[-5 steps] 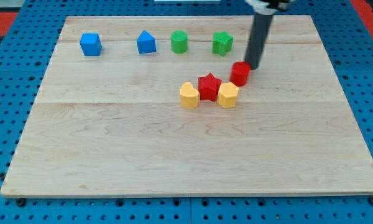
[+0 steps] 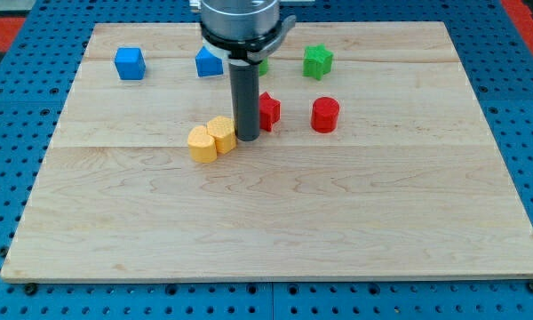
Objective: Place the red star to the left of the red circle
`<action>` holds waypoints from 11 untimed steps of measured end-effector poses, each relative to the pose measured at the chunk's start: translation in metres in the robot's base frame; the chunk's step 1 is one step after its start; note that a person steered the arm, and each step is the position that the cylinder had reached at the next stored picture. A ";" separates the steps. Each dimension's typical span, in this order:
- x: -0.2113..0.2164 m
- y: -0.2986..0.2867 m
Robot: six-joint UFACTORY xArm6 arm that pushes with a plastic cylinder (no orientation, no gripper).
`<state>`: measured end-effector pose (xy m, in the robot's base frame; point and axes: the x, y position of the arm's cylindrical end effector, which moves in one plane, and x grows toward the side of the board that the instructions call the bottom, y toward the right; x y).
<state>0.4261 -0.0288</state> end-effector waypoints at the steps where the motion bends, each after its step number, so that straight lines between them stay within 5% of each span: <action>1: 0.000 0.000; 4: -0.114 -0.032; 5: -0.112 0.009; 7: -0.050 -0.007; 9: -0.085 0.025; 11: -0.069 0.046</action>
